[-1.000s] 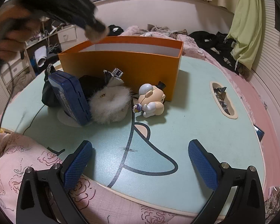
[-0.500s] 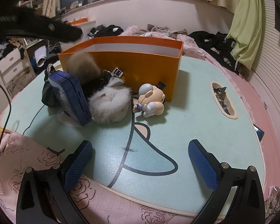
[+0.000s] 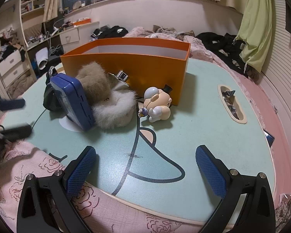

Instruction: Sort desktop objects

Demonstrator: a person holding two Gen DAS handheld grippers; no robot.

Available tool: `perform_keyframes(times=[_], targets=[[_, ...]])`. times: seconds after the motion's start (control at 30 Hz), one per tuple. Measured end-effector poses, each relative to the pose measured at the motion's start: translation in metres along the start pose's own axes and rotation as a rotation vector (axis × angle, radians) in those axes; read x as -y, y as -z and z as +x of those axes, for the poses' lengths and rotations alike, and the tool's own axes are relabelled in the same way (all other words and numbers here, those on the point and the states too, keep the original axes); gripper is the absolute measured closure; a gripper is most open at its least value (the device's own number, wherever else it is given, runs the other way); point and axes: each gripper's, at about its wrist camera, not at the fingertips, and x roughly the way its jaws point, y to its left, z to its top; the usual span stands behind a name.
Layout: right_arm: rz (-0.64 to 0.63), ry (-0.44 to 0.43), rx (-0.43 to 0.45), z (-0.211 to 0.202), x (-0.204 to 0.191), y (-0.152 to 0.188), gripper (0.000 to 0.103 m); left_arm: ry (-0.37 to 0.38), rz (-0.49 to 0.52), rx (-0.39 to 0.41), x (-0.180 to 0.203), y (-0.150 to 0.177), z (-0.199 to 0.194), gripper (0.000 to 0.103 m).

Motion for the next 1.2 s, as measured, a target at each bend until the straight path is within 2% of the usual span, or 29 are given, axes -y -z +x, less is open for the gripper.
perform_keyframes(times=[0.03, 0.07, 0.1, 0.13, 0.17, 1.2], targets=[[0.000, 0.000, 0.000, 0.000, 0.000, 0.000, 0.000, -0.011, -0.012, -0.024, 0.001, 0.002, 0.009, 0.024], [0.000, 0.000, 0.000, 0.000, 0.000, 0.000, 0.000, -0.003, -0.032, -0.042, 0.000, 0.004, 0.016, 0.019], [-0.001, 0.002, -0.001, 0.000, 0.000, 0.000, 0.000, 0.030, -0.089, -0.040, -0.004, 0.005, 0.020, 0.015], [-0.001, 0.002, -0.002, 0.001, 0.000, 0.000, 0.000, 0.010, -0.127, -0.040, -0.007, 0.008, 0.023, 0.004], [0.000, 0.003, -0.001, 0.000, 0.000, 0.000, 0.000, -0.005, -0.139, -0.052, -0.007, 0.008, 0.026, 0.000], [-0.004, -0.002, -0.003, 0.000, 0.000, -0.001, 0.000, -0.001, -0.139, -0.054, -0.007, 0.015, 0.030, 0.000]])
